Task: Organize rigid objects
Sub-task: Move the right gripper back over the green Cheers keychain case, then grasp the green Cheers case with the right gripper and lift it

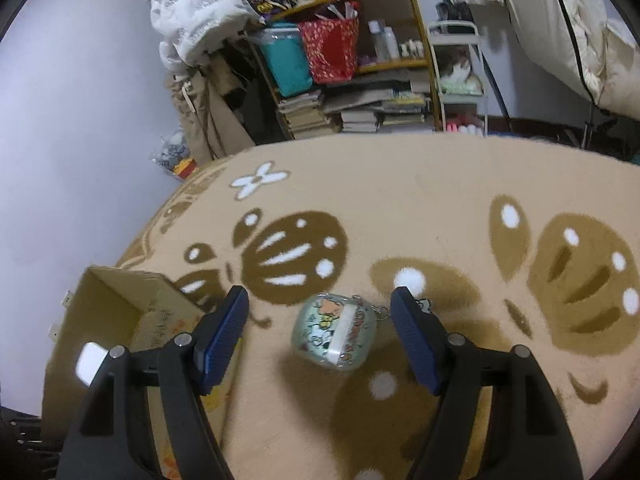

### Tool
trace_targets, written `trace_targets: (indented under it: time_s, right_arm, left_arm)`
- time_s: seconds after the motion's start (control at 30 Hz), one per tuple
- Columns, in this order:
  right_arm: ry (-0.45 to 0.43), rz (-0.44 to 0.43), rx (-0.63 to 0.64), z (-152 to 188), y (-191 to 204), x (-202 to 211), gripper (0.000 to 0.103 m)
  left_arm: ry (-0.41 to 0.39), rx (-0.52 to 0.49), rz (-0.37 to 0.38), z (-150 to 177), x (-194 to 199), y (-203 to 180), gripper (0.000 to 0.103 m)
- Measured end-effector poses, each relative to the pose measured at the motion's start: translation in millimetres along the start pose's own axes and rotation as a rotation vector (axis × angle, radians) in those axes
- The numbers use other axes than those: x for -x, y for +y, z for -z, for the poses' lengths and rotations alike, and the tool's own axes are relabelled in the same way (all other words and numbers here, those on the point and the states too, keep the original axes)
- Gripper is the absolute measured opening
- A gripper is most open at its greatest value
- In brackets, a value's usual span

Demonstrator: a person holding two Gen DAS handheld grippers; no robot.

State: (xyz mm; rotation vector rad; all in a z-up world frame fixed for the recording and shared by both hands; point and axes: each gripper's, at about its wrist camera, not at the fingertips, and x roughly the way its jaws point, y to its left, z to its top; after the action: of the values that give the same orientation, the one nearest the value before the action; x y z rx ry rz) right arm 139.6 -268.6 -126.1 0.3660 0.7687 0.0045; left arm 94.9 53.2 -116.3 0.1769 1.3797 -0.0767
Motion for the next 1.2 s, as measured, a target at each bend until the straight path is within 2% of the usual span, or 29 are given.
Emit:
trace_targets:
  time_s: [0.23,0.4,0.47,0.6,0.7,0.83,1.03,1.2]
  right_arm:
    - [0.087,0.015,0.014,7.6,-0.5,-31.2,0.078]
    - [0.15,0.047,0.036,14.9,2.3,-50.2,0.072]
    - [0.17,0.074,0.047,18.3,1.9,-55.2,0.065]
    - [0.17,0.092,0.067,19.9,3.0,-55.9,0.065]
    - [0.159,0.116,0.11,22.4,9.7,-49.9,0.065]
    - [0.114,0.091,0.118,22.2,16.3,-30.4,0.065]
    - [-0.007,0.006,0.085,12.1,26.9,16.7,0.065]
    - [-0.092,-0.088,0.11,-0.2,52.6,54.6,0.065]
  left_arm:
    - [-0.002,-0.003,-0.003,0.9,0.0,0.6,0.009]
    - [-0.001,-0.002,-0.002,1.1,0.0,0.9,0.009]
    - [-0.001,-0.002,-0.001,1.3,0.0,0.8,0.009]
    - [-0.002,-0.003,-0.003,1.0,0.1,0.8,0.009]
    - [-0.002,-0.003,-0.002,1.4,0.5,0.6,0.009]
    - [-0.002,-0.002,-0.002,2.2,0.9,0.4,0.009]
    - [-0.002,-0.003,-0.003,2.1,1.1,0.4,0.009]
    - [-0.002,-0.003,-0.005,2.1,1.2,0.3,0.009]
